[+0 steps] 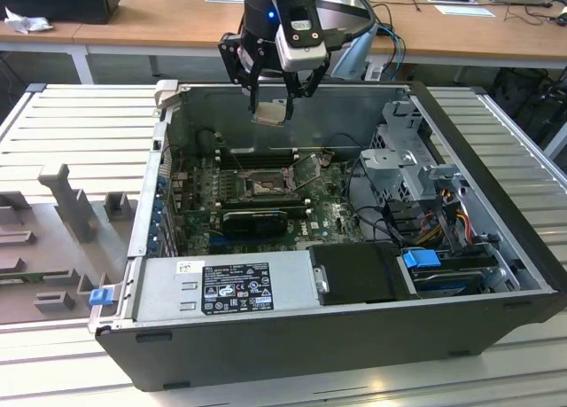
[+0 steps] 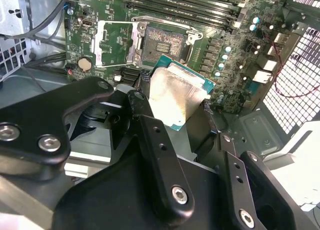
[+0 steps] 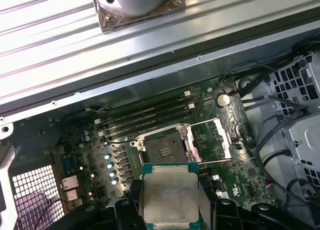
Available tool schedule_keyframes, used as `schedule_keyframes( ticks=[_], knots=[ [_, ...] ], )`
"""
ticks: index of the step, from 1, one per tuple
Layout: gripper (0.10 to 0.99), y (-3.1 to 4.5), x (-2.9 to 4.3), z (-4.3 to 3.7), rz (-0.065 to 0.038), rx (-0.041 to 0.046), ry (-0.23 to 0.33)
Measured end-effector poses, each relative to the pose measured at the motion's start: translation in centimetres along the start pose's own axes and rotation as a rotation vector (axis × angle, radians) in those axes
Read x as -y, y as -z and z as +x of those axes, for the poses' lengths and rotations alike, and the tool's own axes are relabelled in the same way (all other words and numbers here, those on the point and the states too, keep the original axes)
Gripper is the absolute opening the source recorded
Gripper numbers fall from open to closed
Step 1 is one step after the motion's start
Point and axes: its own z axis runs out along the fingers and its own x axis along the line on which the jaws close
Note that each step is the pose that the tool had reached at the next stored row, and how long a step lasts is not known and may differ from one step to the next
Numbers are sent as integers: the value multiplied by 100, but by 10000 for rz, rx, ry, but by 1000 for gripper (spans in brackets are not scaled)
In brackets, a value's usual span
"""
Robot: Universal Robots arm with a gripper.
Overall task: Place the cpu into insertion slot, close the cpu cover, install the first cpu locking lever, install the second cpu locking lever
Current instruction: 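Place the cpu into insertion slot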
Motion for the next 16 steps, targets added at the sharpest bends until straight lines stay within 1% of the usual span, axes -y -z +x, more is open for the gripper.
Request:
schedule_keyframes(
  ticks=[16],
  knots=[
    [533,0,0,0,-7,34,-382]
  ],
)
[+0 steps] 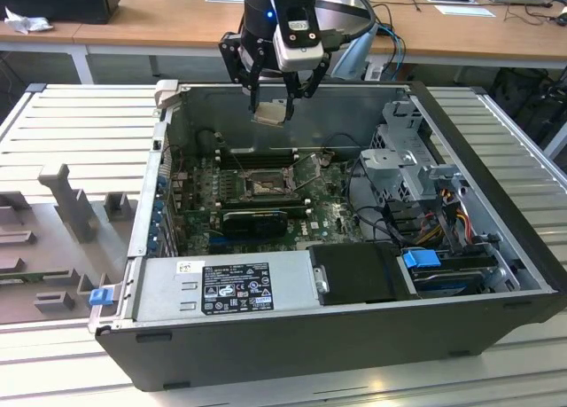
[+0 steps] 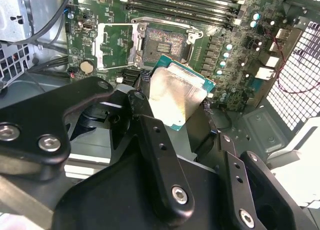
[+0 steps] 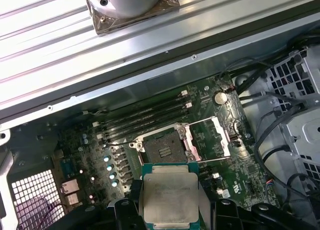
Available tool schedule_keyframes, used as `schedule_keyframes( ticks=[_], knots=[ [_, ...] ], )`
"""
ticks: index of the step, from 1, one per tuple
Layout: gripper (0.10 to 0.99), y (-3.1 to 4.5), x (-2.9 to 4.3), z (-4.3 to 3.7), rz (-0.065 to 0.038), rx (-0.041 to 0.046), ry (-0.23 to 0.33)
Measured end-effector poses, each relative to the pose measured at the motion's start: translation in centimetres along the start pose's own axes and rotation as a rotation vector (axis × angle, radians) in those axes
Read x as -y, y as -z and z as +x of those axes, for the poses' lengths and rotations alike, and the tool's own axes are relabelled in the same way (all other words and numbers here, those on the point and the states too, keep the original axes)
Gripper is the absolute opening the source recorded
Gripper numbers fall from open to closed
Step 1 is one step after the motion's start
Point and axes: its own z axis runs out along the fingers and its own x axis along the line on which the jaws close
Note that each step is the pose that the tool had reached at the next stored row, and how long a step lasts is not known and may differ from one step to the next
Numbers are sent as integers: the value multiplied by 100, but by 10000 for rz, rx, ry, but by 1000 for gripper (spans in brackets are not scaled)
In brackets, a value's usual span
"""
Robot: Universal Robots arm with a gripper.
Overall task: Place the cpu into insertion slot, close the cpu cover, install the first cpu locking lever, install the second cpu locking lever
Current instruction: 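Place the cpu into insertion slot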
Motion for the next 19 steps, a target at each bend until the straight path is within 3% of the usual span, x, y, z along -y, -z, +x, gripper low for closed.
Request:
schedule_keyframes(
  ticks=[11,19],
  knots=[
    [533,-1,0,0,-5,31,-346],
    [533,-8,0,0,-29,128,-1432]
  ],
)
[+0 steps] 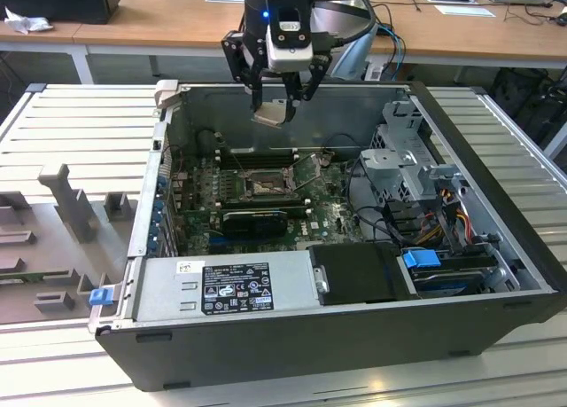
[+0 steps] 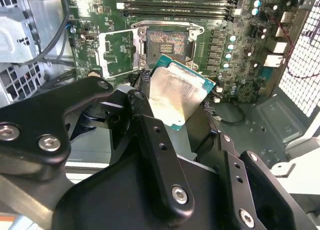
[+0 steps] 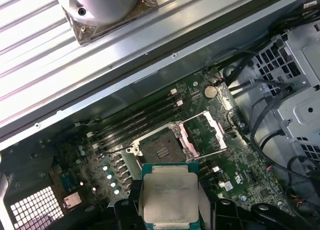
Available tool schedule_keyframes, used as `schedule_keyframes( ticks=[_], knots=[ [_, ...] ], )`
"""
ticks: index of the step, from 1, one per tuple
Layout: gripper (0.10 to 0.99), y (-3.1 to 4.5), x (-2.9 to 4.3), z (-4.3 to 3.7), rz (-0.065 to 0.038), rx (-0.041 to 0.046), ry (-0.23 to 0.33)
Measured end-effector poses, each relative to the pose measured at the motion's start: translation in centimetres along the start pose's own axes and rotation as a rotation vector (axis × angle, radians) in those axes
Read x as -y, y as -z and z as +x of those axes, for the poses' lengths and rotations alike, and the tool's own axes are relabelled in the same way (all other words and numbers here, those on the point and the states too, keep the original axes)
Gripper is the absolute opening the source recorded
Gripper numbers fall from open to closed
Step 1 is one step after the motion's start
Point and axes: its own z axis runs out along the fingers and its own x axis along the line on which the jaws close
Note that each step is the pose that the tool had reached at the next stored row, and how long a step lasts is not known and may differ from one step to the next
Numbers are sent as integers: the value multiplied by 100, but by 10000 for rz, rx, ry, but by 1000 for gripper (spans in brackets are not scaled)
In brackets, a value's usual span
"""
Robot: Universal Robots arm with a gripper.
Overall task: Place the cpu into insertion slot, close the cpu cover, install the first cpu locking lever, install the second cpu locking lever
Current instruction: 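Place the cpu into insertion slot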
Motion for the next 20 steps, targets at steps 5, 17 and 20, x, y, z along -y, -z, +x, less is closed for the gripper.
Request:
schedule_keyframes(
  ticks=[5,17,20],
  knots=[
    [533,-22,2,0,3,-1,-44],
    [533,-36,4,-1,1,12,-188],
    [533,-38,4,-1,1,16,-244]
  ],
)
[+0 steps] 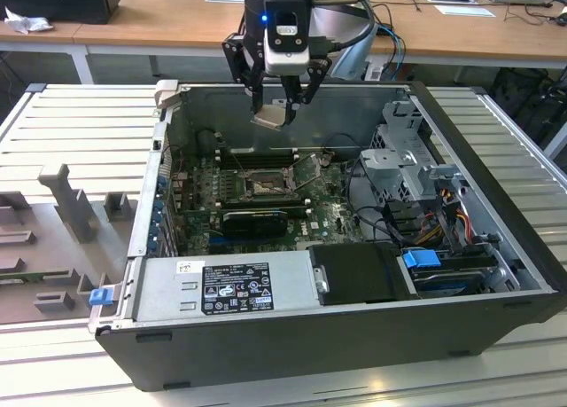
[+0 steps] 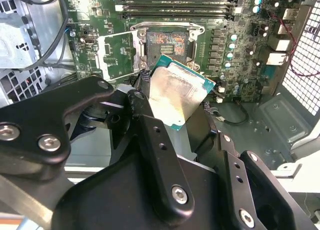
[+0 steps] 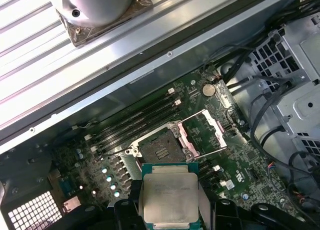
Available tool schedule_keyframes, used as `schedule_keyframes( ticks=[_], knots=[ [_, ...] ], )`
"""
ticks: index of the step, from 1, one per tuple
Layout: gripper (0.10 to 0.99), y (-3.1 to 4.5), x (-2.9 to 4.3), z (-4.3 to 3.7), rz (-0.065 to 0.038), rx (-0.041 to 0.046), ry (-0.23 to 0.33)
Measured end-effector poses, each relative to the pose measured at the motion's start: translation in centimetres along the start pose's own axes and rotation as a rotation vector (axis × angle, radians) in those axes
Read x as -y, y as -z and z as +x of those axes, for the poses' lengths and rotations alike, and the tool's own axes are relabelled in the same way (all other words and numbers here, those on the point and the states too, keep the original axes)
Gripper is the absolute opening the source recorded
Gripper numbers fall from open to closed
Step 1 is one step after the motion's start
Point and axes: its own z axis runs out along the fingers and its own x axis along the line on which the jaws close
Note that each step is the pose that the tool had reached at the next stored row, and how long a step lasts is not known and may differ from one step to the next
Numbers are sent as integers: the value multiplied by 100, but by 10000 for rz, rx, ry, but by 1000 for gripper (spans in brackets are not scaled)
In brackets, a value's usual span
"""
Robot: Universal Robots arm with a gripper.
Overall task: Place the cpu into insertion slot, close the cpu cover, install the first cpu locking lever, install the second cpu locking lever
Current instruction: 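Place the cpu into insertion slot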
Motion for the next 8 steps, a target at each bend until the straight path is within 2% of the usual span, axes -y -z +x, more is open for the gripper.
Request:
schedule_keyframes(
  ticks=[8],
  knots=[
    [533,-1,0,0,-6,26,-299]
  ],
)
